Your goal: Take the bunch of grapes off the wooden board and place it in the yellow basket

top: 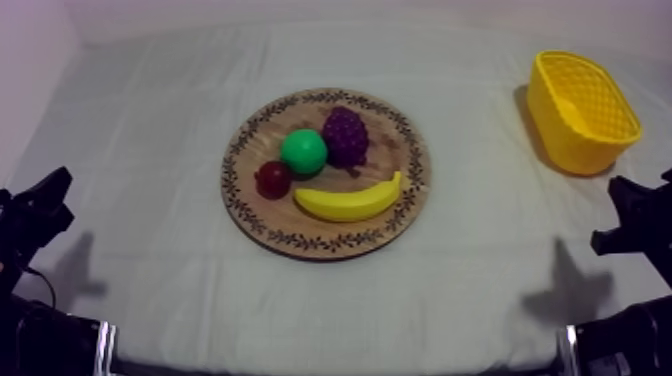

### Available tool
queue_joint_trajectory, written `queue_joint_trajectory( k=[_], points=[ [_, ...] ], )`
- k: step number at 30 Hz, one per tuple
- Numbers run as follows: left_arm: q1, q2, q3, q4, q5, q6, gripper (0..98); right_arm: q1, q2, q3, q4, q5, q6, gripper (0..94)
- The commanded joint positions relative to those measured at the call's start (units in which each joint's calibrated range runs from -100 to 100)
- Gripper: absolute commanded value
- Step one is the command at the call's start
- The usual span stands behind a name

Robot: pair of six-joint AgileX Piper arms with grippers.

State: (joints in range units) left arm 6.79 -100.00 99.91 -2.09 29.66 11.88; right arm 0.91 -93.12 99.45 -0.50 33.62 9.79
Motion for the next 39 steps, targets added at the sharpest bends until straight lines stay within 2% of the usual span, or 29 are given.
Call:
queue_joint_trajectory(
  k=[1,8,16,22,29,39],
  points=[
    [0.0,0.0,0.0,0.01,0.0,0.0,0.1,-0.8,1.8,-0.8,0.4,-1.1,-0.3,0.4],
    [0.0,0.0,0.0,0.01,0.0,0.0,0.1,-3.5,9.9,-9.0,1.9,-1.3,-2.0,0.4],
    [0.0,0.0,0.0,0.01,0.0,0.0,0.1,-6.9,21.7,-24.3,3.7,2.9,-5.8,0.3],
    [0.0,0.0,0.0,0.01,0.0,0.0,0.1,-10.3,31.0,-37.8,6.0,9.0,-9.8,0.2],
    [0.0,0.0,0.0,0.01,0.0,0.0,0.1,-15.7,42.6,-53.1,10.2,17.4,-16.1,0.2],
    [0.0,0.0,0.0,0.01,0.0,0.0,0.1,-26.8,59.3,-73.8,16.0,33.0,-25.2,0.2]
  ],
)
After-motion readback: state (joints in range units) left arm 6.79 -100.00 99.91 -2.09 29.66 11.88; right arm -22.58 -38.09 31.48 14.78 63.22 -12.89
